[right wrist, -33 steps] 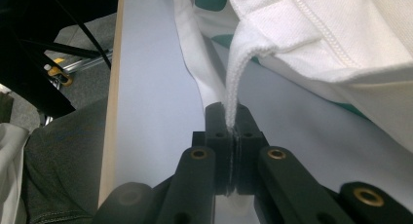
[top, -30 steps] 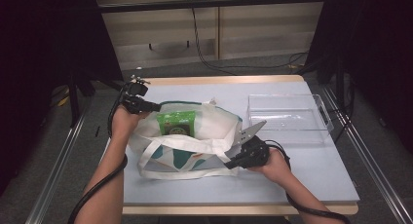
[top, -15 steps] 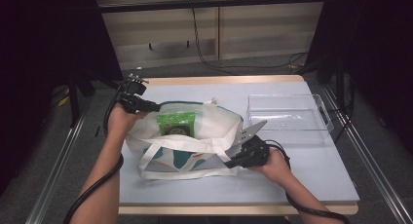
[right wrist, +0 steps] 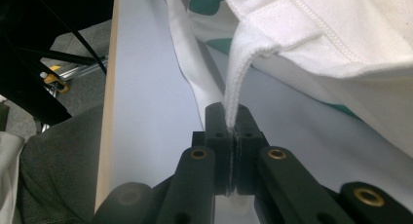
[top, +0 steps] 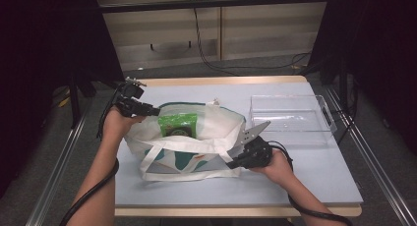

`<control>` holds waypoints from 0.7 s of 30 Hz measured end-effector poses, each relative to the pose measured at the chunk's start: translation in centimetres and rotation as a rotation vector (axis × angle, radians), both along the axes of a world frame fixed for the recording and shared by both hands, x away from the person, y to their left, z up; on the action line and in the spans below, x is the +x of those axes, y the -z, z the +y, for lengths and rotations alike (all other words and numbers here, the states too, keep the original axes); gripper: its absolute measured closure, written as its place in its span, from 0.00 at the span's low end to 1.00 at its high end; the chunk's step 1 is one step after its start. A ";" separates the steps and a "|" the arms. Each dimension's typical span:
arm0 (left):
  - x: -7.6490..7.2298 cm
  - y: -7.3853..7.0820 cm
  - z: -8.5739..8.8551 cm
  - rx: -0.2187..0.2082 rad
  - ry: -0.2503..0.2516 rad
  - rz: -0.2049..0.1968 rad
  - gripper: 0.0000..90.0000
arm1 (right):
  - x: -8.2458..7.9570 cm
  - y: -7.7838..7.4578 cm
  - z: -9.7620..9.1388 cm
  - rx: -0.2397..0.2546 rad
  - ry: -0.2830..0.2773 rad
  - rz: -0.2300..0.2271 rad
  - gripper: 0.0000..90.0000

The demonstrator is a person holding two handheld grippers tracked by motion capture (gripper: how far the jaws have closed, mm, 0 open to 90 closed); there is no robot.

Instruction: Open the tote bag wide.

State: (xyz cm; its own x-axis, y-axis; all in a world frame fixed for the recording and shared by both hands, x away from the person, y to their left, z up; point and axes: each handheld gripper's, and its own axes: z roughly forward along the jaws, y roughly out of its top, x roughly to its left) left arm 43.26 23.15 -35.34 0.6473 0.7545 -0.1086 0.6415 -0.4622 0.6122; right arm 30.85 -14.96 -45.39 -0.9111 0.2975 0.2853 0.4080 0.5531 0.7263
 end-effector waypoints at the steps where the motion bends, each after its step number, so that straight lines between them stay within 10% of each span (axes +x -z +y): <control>1: -0.1 0.0 0.1 0.004 -0.004 0.000 0.65 | 0.0 0.0 0.0 -0.001 0.004 -0.003 0.98; 4: -0.2 0.4 0.5 -0.007 -0.019 -0.010 0.57 | 0.0 0.0 0.0 -0.001 0.004 -0.002 0.98; 14: -0.6 0.9 0.7 -0.023 0.014 0.001 0.89 | 0.0 -0.1 0.0 0.014 0.018 -0.005 0.98; 21: -0.3 0.4 0.5 -0.024 -0.020 -0.005 0.90 | -0.3 0.0 0.0 0.006 0.003 0.005 0.98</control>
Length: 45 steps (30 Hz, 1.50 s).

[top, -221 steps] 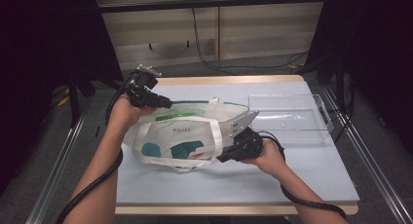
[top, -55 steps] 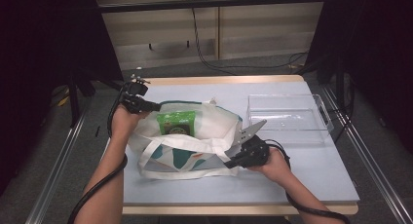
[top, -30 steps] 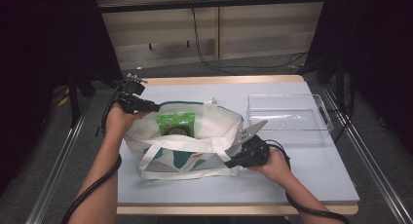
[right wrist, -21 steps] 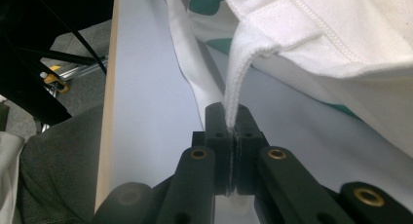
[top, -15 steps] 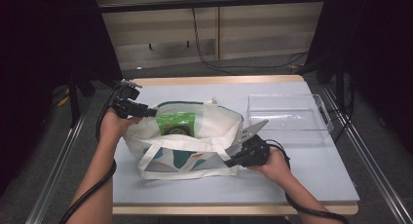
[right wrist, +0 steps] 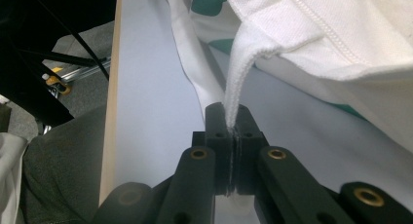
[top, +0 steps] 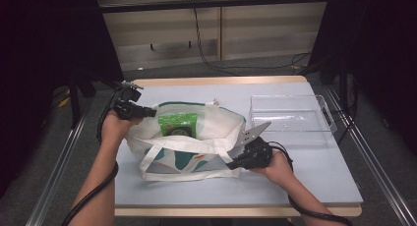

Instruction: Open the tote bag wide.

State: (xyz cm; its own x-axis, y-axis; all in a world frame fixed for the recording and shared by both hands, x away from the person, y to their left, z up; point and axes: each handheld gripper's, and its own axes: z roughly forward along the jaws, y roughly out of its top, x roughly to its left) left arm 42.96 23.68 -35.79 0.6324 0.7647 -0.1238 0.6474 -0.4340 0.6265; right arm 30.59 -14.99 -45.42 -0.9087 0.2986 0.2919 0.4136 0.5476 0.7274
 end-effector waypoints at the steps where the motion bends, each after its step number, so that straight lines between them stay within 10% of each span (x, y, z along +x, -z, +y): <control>1: 0.1 0.0 0.1 -0.002 0.000 -0.002 0.90 | -0.1 0.1 0.0 -0.007 -0.007 -0.004 0.98; 15: 1.3 1.6 -0.2 -0.021 -0.076 0.015 0.90 | -0.2 0.9 -0.1 -0.021 -0.009 0.011 0.98; 45: 1.4 3.7 -0.4 -0.011 -0.072 0.054 0.89 | 0.1 1.3 -0.3 -0.016 0.013 0.014 0.98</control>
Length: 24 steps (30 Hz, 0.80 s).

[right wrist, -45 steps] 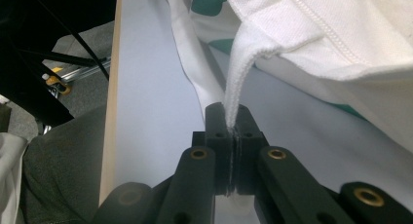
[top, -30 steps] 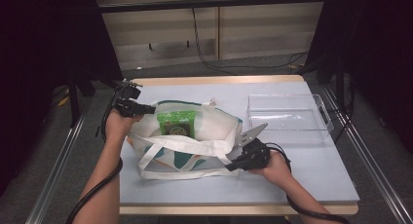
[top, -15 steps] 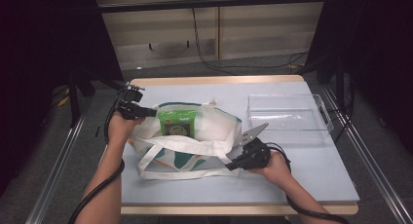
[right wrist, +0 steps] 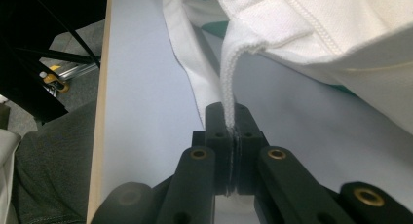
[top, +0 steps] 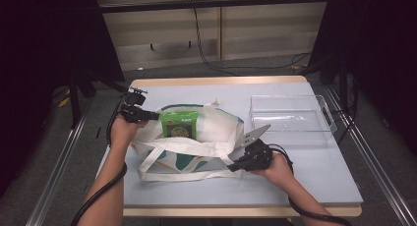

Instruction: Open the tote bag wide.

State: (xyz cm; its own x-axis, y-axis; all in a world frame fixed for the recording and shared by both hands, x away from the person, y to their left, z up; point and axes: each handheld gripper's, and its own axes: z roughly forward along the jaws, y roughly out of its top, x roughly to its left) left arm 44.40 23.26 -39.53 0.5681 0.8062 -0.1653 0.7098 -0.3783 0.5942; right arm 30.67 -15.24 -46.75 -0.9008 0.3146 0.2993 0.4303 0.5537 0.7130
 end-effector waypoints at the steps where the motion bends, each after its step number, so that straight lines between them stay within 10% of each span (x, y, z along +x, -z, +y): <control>1: 0.0 0.0 0.0 0.000 0.003 0.005 0.89 | 0.0 0.0 0.0 0.000 0.000 0.000 0.98; 15: -0.8 -0.5 0.3 -0.015 0.001 -0.024 0.83 | 0.0 -0.1 0.1 -0.016 0.011 -0.009 0.97; 24: -1.6 -1.5 0.4 -0.035 0.006 -0.047 0.67 | 0.1 -0.6 -0.1 -0.025 0.048 -0.014 0.76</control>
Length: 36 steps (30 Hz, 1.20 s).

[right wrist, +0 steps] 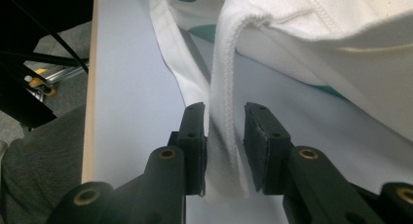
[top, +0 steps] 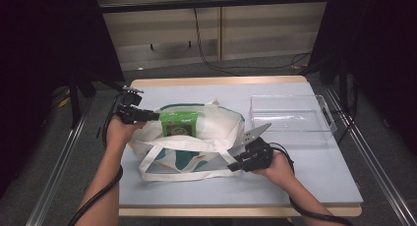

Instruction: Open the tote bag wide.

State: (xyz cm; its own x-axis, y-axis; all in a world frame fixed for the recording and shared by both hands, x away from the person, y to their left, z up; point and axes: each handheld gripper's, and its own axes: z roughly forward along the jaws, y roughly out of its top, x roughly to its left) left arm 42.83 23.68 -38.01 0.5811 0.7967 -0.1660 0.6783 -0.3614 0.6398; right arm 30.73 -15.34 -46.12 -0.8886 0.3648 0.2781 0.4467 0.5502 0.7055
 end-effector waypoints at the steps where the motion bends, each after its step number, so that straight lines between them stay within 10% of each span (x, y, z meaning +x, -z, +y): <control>1: 0.0 -0.1 0.1 0.004 0.010 0.004 0.67 | 0.1 0.0 0.0 -0.002 0.004 -0.010 0.73; 14: -0.6 -1.0 0.2 -0.013 0.007 -0.002 0.33 | 0.3 -1.6 -0.8 -0.025 0.055 -0.023 0.49; 36: -3.0 -3.1 0.6 -0.031 0.063 -0.027 0.25 | 1.1 -4.0 -1.3 -0.042 0.091 -0.065 0.39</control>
State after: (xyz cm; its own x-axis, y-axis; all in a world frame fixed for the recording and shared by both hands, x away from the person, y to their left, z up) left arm 39.82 24.25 -34.95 0.6342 0.7534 -0.1736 0.6374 -0.3825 0.6689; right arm 31.88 -16.59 -42.08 -0.8670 0.4549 0.2036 0.4501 0.5391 0.7119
